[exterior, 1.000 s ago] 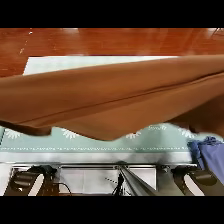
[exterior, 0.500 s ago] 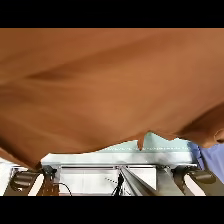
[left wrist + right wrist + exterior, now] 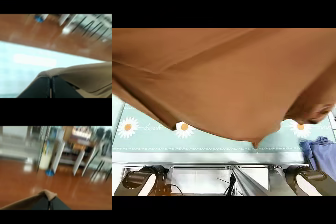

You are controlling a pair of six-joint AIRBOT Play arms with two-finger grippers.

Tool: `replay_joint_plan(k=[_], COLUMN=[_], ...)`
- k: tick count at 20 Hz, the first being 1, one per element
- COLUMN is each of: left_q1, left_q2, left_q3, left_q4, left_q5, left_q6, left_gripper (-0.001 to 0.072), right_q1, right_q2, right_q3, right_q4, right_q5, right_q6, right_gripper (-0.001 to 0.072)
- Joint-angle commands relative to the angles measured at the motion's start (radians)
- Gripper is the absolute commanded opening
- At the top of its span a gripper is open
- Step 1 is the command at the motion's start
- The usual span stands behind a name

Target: Fold the shirts.

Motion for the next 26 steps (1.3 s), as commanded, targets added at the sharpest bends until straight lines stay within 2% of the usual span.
replay_joint_plan(k=[1,6,10,14,17,18,19,20,23,25,26], left_q1=[0.001,0.007,0.041,0.053,0.053,0.059,0.069,0.089,0.205,0.307,0.352], left_q2=[-0.13,-0.422,-0.651,-0.806,-0.834,-0.827,-0.824,-0.823,-0.82,-0.801,-0.789], left_q3=[-0.104,-0.189,-0.189,-0.189,-0.188,-0.185,-0.168,-0.138,-0.027,-0.028,-0.054], left_q4=[0.175,0.188,0.188,0.188,0.177,0.177,0.177,0.178,0.178,0.177,0.177], left_q5=[-0.053,0.091,0.218,0.214,0.187,0.175,0.148,0.106,-0.11,-0.256,-0.325], left_q6=[0.055,0.165,0.197,0.197,0.198,0.214,0.257,0.297,0.354,0.355,0.358], left_gripper=[0.0032,0.0032,0.0032,0.0032,0.0053,0.0177,0.0362,0.0411,0.0414,0.0572,0.0594], right_q1=[0.0,0.0,0.0,0.0,-0.002,-0.008,-0.019,-0.035,-0.145,-0.257,-0.326], right_q2=[-0.171,-0.503,-0.694,-0.809,-0.821,-0.807,-0.783,-0.754,-0.64,-0.566,-0.533], right_q3=[-0.07,-0.089,-0.089,-0.089,-0.089,-0.089,-0.088,-0.088,-0.088,-0.089,-0.093], right_q4=[-0.039,-0.044,-0.019,-0.018,-0.018,-0.017,-0.011,-0.002,0.009,0.083,0.138], right_q5=[0.068,-0.013,-0.07,-0.019,0.0,0.001,0.012,0.024,0.099,0.159,0.192], right_q6=[-0.011,0.035,0.064,0.064,0.064,0.06,0.039,0.018,-0.005,-0.013,-0.027], right_gripper=[0.0026,0.0027,0.0027,0.0027,0.0052,0.0224,0.0416,0.044,0.0441,0.0441,0.0441])
